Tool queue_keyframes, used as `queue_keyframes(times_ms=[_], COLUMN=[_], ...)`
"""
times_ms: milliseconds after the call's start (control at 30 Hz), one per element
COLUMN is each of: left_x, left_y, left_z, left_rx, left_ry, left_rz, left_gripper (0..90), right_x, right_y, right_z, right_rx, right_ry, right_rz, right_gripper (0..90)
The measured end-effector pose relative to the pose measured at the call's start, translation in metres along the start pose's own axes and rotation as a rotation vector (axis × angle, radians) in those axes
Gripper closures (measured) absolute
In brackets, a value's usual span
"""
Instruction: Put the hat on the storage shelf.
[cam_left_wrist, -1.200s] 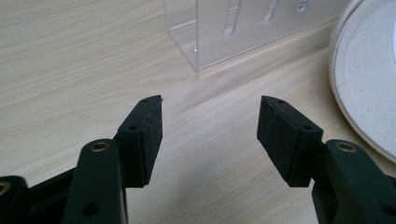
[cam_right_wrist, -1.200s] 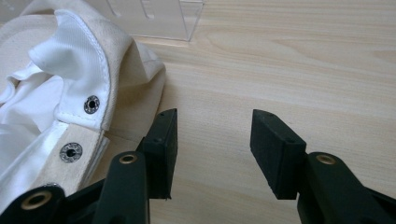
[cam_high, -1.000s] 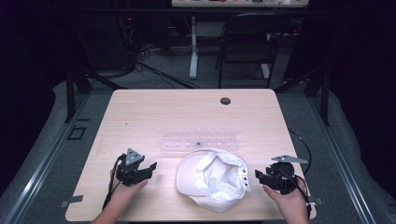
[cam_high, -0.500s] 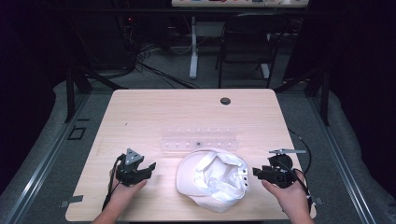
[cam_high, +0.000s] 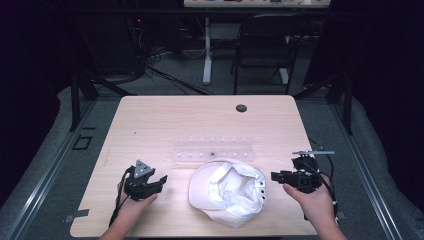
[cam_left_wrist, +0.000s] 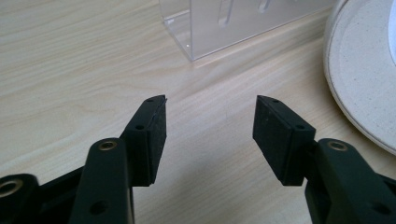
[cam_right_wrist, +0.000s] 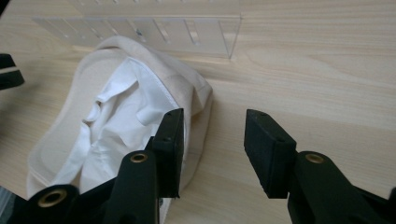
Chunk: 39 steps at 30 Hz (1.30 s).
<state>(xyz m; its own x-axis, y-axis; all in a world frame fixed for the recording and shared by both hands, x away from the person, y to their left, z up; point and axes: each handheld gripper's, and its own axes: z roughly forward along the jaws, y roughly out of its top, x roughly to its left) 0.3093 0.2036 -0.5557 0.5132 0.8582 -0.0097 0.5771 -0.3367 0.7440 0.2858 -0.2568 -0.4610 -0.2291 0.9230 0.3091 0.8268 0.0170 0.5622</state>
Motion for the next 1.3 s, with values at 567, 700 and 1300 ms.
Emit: queue_keyframes(times_ms=[567, 700, 1300], left_x=[0.003, 0.002, 0.0], left_y=[0.0, 0.001, 0.001], left_z=[-0.005, -0.002, 0.001], left_rx=[-0.018, -0.02, -0.009], left_ry=[-0.002, -0.005, -0.004], left_rz=[-0.014, -0.012, -0.006], left_gripper=[44.8, 44.8, 44.8], right_x=[0.003, 0.006, 0.004], right_y=[-0.005, -0.005, -0.013], right_z=[0.018, 0.022, 0.051], right_rx=[0.106, 0.146, 0.214], right_ry=[0.082, 0.102, 0.178], right_rz=[0.036, 0.048, 0.141], right_gripper=[53.1, 50.7, 44.8])
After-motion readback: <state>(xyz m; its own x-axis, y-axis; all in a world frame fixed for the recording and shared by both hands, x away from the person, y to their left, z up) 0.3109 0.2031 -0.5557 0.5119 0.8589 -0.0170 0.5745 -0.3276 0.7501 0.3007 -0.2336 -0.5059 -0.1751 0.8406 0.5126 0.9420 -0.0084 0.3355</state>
